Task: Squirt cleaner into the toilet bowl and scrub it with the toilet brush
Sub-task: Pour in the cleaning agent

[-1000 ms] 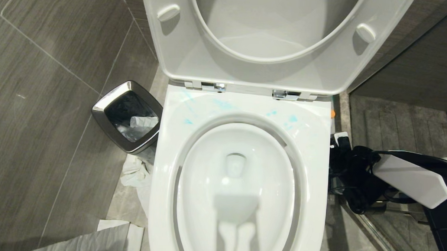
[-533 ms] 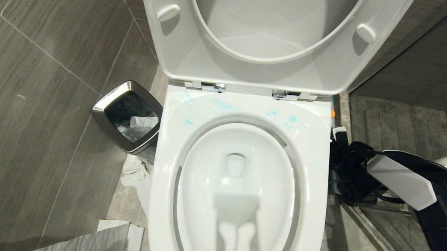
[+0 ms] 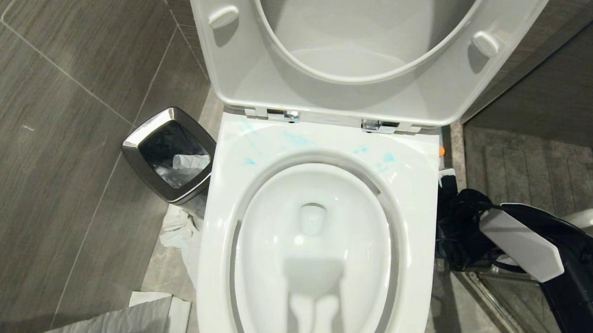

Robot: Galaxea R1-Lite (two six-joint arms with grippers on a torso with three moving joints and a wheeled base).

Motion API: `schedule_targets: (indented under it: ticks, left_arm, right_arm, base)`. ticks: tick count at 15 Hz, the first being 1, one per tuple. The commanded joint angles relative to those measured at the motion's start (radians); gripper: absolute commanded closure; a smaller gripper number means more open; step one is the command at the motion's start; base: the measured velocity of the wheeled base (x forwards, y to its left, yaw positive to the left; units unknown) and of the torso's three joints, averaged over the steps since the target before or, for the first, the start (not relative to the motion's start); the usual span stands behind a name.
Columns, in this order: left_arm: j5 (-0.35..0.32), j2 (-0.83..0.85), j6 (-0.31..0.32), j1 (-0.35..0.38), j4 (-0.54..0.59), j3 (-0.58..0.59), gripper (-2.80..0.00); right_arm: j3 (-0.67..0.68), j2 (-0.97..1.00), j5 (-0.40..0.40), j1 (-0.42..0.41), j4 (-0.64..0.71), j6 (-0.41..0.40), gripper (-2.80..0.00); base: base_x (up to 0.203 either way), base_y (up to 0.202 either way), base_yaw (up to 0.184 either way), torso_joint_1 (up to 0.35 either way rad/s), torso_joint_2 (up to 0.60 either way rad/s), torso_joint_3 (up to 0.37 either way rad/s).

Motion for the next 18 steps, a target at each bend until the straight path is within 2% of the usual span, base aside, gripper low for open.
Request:
schedule_targets:
  ticks: [1,13,14,15,18]
  left_arm:
    - [0.0,0.0,0.0,0.0,0.0,0.002,0.0]
    - [0.0,0.0,0.0,0.0,0.0,0.002,0.0]
    - [0.0,0.0,0.0,0.0,0.0,0.002,0.0]
    - [0.0,0.0,0.0,0.0,0.0,0.002,0.0]
    - [0.0,0.0,0.0,0.0,0.0,0.002,0.0]
  right_arm:
    - [-0.037,0.013,0.001,0.0,-0.009,-0.013,-2.8]
    - [-0.121,0.049,0.003,0.0,-0.009,-0.024,-2.8]
    - [-0.114,0.05,0.003,0.0,-0.009,-0.036,-2.23]
    - [-0.113,0.053,0.003,0.0,-0.009,-0.058,0.0]
    - [-0.113,0.05,0.003,0.0,-0.009,-0.088,0.0]
  base:
    - [0.0,0.0,0.0,0.0,0.0,0.0]
    - [0.0,0.0,0.0,0.0,0.0,0.0]
    - [0.0,0.0,0.0,0.0,0.0,0.0]
    - [0.0,0.0,0.0,0.0,0.0,0.0]
    - [0.0,0.0,0.0,0.0,0.0,0.0]
